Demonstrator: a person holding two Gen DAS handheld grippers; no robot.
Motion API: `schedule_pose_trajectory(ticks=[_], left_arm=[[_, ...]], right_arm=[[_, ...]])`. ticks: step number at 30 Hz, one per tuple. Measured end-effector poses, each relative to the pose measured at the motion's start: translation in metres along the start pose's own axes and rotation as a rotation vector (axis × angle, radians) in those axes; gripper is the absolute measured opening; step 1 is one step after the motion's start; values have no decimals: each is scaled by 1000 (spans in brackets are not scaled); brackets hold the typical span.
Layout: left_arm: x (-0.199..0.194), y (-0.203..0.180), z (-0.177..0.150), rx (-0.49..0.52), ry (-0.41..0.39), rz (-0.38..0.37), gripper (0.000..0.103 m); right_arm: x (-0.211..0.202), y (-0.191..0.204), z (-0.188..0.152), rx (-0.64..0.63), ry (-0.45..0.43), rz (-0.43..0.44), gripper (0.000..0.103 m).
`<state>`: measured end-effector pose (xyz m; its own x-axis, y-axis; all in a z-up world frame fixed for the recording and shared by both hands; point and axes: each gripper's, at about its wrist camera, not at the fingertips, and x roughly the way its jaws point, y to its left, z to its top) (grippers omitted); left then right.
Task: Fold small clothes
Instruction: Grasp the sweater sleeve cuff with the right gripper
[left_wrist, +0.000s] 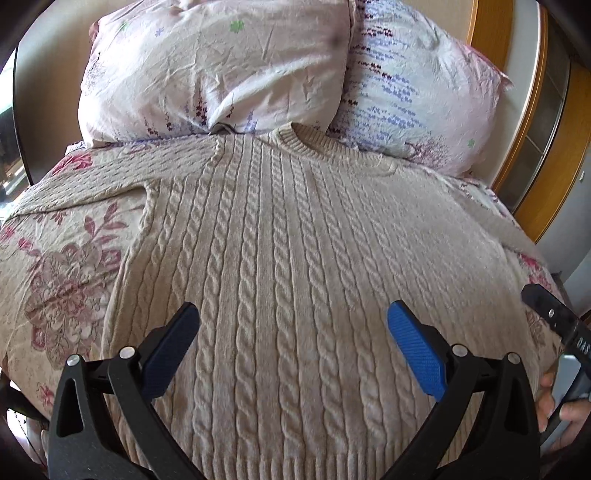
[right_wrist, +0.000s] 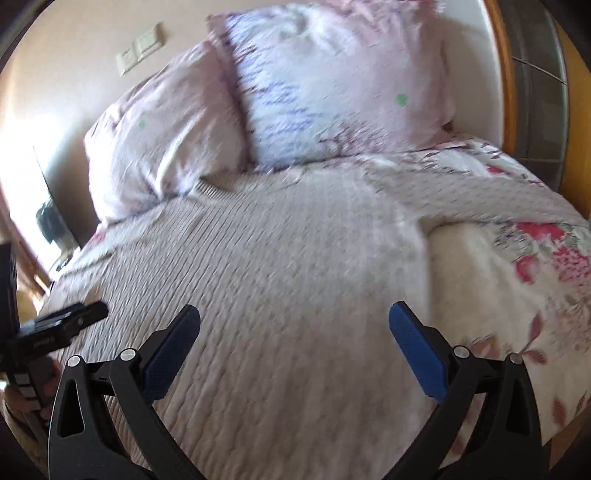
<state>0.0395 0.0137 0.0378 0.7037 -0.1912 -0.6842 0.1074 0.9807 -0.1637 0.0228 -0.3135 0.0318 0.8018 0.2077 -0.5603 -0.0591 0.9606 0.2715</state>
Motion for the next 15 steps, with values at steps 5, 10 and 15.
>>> schedule_pose_trajectory(ticks=[5,10,15], left_arm=[[16,6,29,-47,-74,-150,101],[43,14,50,-89,-36,-207,101],[66,31,50,-165,9,-233,101]], right_arm=[[-3,-115,57,293,-68,-160,94],[13,-226,74,612,-41,-287,65],[24,-289,65,849,-26,-311,56]])
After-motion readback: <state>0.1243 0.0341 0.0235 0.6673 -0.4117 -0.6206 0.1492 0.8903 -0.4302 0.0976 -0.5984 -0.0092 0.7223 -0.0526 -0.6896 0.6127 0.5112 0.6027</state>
